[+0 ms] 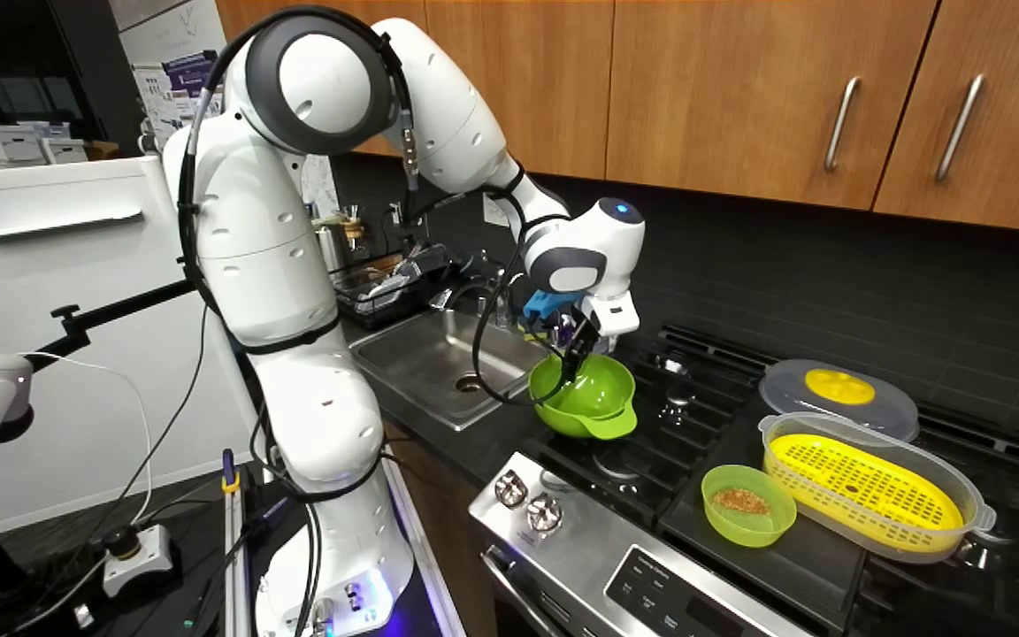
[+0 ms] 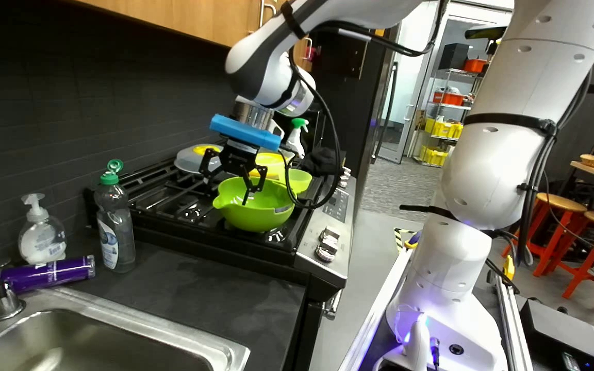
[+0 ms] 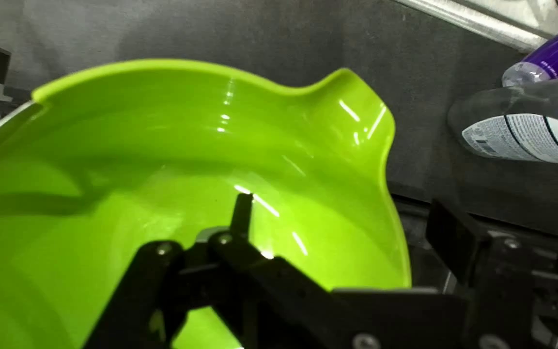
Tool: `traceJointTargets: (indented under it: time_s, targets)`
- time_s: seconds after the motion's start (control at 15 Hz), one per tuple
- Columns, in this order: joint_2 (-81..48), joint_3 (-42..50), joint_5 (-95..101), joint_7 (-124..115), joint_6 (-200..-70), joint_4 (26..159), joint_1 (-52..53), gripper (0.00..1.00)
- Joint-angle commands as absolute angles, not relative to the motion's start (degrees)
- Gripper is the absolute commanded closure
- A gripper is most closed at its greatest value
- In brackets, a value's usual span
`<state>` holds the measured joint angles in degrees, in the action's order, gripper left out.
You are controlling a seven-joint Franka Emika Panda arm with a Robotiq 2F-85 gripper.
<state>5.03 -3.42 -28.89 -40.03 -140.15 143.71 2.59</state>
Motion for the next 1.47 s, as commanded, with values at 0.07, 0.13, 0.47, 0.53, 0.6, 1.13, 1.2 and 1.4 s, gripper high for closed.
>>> traceJointTargets:
  time_s: [0.07, 0.13, 0.47, 0.53, 0.6, 1.13, 1.2, 1.4]
  targets:
    - [4.3, -3.2, -28.7, -40.3, -139.0, 143.2, 2.5, 0.49]
    - [4.3, -3.3, -28.8, -40.3, -139.0, 143.2, 2.5, 0.57]
    - [4.4, -3.4, -28.8, -40.1, -139.2, 142.4, 2.6, 0.95]
    - [4.5, -3.4, -28.7, -40.1, -139.2, 142.3, 2.6, 0.99]
    - [4.5, -3.4, -28.6, -40.0, -139.2, 142.2, 2.6, 1.0]
    - [5.1, -3.2, -27.8, -40.1, -139.3, 141.9, 2.1, 0.98]
    - [5.4, -3.2, -27.4, -40.3, -139.1, 141.9, 2.1, 0.97]
    - [6.2, -3.2, -26.0, -40.6, -139.0, 141.9, 2.0, 0.99]
